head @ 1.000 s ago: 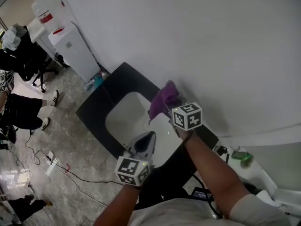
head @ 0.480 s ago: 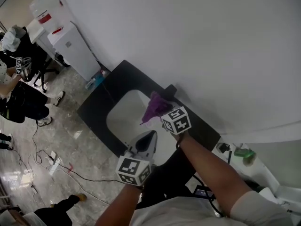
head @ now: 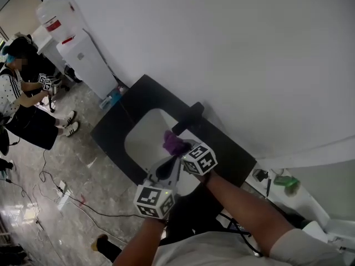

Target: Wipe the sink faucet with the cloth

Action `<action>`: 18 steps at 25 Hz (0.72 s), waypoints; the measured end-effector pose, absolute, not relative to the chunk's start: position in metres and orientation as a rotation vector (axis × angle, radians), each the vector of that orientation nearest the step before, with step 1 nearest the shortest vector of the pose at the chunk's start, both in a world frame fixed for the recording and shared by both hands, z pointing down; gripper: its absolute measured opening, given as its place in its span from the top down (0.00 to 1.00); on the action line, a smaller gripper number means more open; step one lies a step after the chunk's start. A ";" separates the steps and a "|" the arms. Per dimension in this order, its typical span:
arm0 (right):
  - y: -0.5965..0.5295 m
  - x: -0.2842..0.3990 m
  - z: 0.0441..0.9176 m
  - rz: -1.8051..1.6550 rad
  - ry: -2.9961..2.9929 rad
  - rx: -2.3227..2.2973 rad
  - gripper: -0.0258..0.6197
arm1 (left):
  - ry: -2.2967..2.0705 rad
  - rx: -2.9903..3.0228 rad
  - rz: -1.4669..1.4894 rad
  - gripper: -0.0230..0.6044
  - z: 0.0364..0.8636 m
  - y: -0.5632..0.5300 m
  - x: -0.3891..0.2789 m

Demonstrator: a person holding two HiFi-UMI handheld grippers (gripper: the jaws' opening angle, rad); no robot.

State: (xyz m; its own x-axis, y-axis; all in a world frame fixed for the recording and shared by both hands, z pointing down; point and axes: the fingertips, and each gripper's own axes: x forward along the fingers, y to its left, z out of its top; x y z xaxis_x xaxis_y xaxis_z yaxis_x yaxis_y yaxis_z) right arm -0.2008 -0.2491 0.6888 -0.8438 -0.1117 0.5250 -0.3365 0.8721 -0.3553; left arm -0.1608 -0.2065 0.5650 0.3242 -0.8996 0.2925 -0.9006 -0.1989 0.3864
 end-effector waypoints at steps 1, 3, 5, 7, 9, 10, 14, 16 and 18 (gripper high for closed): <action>-0.244 -0.195 0.681 0.621 -2.548 0.324 0.89 | -1.586 2.109 0.002 0.95 0.562 -0.206 -0.160; -0.239 -0.179 0.661 0.636 -2.561 0.342 0.89 | -1.588 2.116 -0.002 0.95 0.553 -0.204 -0.157; -0.237 -0.160 0.634 0.644 -2.578 0.363 0.89 | -1.596 2.127 -0.006 0.95 0.541 -0.203 -0.152; -0.234 -0.141 0.604 0.656 -2.601 0.375 0.89 | -1.613 2.130 -0.015 0.95 0.527 -0.202 -0.150; -0.231 -0.121 0.571 0.646 -2.637 0.387 0.88 | -1.630 2.133 -0.026 0.95 0.511 -0.201 -0.149; -0.231 -0.111 0.553 0.633 -2.660 0.399 0.88 | -1.633 2.142 -0.026 0.95 0.502 -0.201 -0.146; -0.234 -0.075 0.490 0.576 -2.736 0.481 0.88 | -1.612 2.207 0.006 0.95 0.467 -0.201 -0.127; -0.235 -0.060 0.466 0.557 -2.761 0.523 0.88 | -1.608 2.231 0.017 0.95 0.453 -0.199 -0.116; -0.234 -0.046 0.449 0.535 -2.779 0.558 0.88 | -1.605 2.250 0.022 0.95 0.442 -0.197 -0.108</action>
State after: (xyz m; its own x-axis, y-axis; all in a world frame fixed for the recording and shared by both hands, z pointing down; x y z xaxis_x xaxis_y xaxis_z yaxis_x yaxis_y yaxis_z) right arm -0.0461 -0.2341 0.4494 -0.8934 -0.3195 0.3157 -0.4139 0.8587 -0.3023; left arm -0.1080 -0.1967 0.4417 0.3496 -0.9091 0.2265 -0.9149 -0.2791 0.2916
